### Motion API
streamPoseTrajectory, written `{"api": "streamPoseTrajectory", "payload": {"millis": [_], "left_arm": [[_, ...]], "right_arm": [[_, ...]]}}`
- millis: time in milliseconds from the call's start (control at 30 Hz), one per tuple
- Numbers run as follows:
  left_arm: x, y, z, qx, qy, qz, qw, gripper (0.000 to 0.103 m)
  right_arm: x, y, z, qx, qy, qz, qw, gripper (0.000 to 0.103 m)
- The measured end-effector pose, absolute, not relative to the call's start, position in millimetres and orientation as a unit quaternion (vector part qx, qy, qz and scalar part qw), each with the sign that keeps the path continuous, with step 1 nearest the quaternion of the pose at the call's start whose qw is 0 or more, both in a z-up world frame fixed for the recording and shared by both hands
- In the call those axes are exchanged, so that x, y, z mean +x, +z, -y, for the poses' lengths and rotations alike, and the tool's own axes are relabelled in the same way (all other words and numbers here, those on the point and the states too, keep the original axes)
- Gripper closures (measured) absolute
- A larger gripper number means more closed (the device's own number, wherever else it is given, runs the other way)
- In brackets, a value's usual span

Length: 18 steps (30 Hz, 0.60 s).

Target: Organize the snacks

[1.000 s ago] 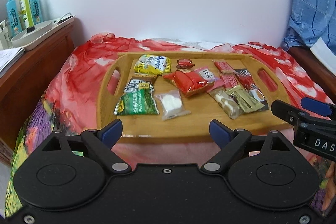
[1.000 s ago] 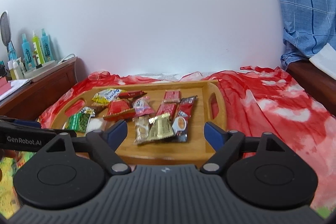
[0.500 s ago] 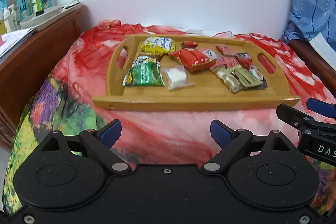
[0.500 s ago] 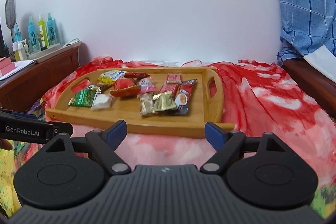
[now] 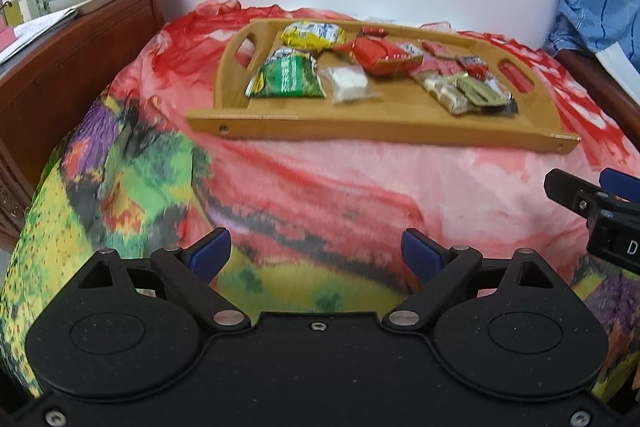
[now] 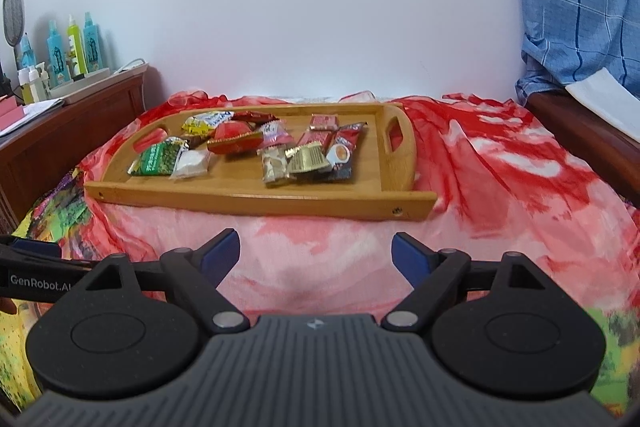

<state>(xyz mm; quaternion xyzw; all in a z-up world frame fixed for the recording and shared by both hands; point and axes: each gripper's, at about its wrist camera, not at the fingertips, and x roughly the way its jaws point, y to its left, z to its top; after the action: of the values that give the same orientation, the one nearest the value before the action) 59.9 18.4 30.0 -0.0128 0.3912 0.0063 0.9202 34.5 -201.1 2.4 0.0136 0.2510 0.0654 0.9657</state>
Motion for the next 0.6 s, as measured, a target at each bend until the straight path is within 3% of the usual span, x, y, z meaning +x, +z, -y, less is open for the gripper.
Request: {"api": "streamPoseTrajectory", "payload": {"millis": [600], "left_arm": [[56.3,10.8,-13.9,-0.004,0.01,-0.4,0.916,0.004]], "right_arm": [[34.6,-24.9,189.3,-0.011,0.038,-0.308,0.95,0.008]]}}
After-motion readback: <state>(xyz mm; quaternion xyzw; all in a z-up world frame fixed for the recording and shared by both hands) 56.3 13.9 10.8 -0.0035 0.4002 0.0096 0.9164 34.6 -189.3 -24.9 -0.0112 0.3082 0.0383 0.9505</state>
